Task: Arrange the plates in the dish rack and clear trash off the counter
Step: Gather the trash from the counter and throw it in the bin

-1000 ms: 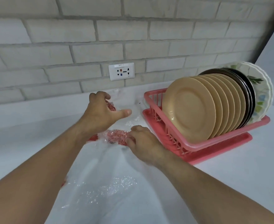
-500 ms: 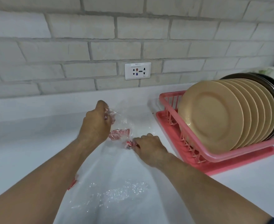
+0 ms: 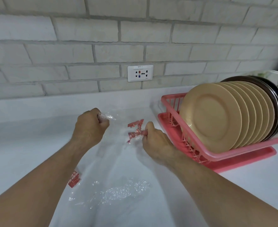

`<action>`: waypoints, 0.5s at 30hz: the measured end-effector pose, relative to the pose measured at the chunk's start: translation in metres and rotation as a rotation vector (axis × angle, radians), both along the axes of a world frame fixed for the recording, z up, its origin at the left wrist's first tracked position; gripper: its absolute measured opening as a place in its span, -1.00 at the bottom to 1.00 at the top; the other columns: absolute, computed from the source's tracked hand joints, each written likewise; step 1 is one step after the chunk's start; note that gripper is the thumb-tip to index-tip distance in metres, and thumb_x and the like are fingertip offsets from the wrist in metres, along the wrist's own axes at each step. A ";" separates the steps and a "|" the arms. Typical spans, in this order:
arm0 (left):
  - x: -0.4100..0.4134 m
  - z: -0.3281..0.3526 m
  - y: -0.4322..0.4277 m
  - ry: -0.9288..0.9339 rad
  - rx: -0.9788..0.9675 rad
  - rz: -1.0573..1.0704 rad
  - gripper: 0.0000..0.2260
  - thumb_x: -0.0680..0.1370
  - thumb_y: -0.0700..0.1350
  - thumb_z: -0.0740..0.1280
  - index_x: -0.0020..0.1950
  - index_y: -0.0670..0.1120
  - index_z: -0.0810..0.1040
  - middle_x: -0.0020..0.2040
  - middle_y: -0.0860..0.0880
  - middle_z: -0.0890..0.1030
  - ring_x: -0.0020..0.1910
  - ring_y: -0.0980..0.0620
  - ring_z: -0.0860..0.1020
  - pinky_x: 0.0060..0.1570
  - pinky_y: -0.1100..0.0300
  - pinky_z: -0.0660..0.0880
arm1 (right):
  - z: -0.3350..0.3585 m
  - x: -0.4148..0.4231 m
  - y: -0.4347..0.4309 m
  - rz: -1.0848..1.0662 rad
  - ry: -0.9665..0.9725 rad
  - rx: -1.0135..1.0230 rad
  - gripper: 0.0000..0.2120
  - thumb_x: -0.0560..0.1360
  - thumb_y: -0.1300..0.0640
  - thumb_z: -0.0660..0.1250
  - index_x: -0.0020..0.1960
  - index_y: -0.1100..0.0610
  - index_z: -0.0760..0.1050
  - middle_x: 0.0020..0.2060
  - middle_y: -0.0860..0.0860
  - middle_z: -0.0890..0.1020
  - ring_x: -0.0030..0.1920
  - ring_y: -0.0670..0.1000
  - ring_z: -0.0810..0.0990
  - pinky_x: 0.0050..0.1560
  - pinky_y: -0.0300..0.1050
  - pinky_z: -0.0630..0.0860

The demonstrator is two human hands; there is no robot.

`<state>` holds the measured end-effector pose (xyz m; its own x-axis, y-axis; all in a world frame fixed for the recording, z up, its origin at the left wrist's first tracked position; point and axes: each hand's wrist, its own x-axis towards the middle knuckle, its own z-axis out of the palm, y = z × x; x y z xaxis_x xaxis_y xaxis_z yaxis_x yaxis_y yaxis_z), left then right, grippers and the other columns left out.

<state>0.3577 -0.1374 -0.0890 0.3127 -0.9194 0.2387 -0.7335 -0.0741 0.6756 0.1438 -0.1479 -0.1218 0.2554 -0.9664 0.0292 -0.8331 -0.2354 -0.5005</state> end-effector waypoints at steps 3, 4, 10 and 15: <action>0.000 0.001 0.008 0.112 0.012 -0.017 -0.90 0.47 -0.21 0.20 -0.26 -0.09 0.40 -0.25 -0.23 0.58 -0.27 -0.25 0.61 -0.28 -0.07 0.57 | 0.006 -0.002 0.006 -0.016 -0.018 -0.011 -0.70 0.61 -0.12 0.05 0.28 -0.02 0.18 -0.30 0.00 0.51 -0.24 0.14 0.54 -0.31 -0.02 0.42; 0.000 0.002 0.010 0.165 -0.006 -0.039 -0.87 0.46 -0.25 0.16 -0.24 -0.06 0.41 -0.19 -0.25 0.58 -0.28 -0.24 0.62 -0.27 -0.12 0.59 | 0.007 -0.002 0.008 -0.006 0.005 -0.025 -0.68 0.60 -0.17 0.06 0.27 -0.05 0.25 -0.31 -0.01 0.51 -0.22 0.15 0.55 -0.30 -0.03 0.42; -0.009 0.007 0.032 0.168 -0.031 -0.108 -0.65 0.52 -0.38 0.07 -0.09 -0.03 0.57 -0.18 -0.11 0.53 -0.44 -0.13 0.56 -0.27 -0.06 0.63 | 0.012 -0.009 0.028 -0.005 0.054 -0.106 -0.67 0.57 -0.02 0.22 -0.31 0.11 0.37 -0.24 0.04 0.48 -0.19 0.08 0.48 -0.29 -0.11 0.32; -0.009 0.018 0.055 0.096 0.124 -0.101 -0.86 0.53 0.01 0.30 -0.12 -0.05 0.45 -0.24 0.01 0.50 -0.26 0.00 0.48 -0.28 0.16 0.40 | 0.014 -0.019 0.047 -0.036 -0.016 -0.023 -0.63 0.56 -0.06 0.28 -0.35 0.07 0.35 -0.08 -0.01 0.39 -0.21 -0.01 0.49 -0.29 -0.20 0.39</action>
<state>0.3487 -0.0824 -0.0713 0.2337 -0.9676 0.0952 -0.6738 -0.0906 0.7333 0.1248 -0.1009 -0.1074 0.2197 -0.9740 0.0552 -0.8330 -0.2167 -0.5091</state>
